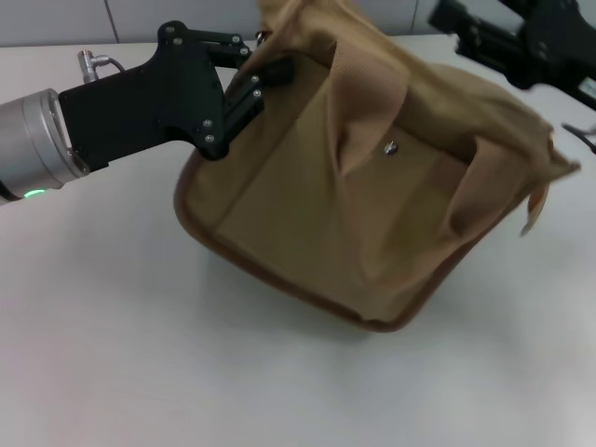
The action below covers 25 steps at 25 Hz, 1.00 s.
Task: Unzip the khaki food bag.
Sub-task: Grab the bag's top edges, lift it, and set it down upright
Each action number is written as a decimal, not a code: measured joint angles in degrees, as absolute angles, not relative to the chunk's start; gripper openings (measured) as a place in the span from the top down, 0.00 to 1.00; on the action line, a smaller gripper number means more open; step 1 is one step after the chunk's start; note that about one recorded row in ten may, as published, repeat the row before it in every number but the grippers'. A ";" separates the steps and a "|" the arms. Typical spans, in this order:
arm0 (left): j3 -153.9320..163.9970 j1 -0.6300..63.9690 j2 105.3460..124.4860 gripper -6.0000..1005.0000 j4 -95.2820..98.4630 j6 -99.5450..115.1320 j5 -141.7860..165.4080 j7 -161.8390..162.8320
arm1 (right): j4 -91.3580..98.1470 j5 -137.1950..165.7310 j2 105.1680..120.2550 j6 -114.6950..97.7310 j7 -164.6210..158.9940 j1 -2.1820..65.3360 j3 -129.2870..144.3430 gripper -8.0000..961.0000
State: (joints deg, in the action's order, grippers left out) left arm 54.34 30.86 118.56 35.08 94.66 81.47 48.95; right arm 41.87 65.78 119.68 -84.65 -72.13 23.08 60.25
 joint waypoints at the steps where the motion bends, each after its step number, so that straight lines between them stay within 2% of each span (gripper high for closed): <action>1: 54.45 30.87 118.56 0.92 35.09 94.67 81.49 48.94 | 41.87 65.78 119.68 -84.65 -72.13 23.08 60.25 0.14; 12: 55.12 31.72 118.52 0.92 35.09 94.84 81.58 48.08 | 42.98 72.46 119.24 -75.03 -76.04 31.64 66.21 0.14; 16: 55.08 31.75 118.50 0.92 35.03 94.58 81.59 47.89 | 47.51 79.54 119.38 -74.60 -82.23 31.10 66.35 0.14; 25: 54.58 31.55 118.54 0.92 34.69 94.11 81.34 47.56 | 58.84 88.62 119.26 -80.39 -93.93 25.46 65.54 0.14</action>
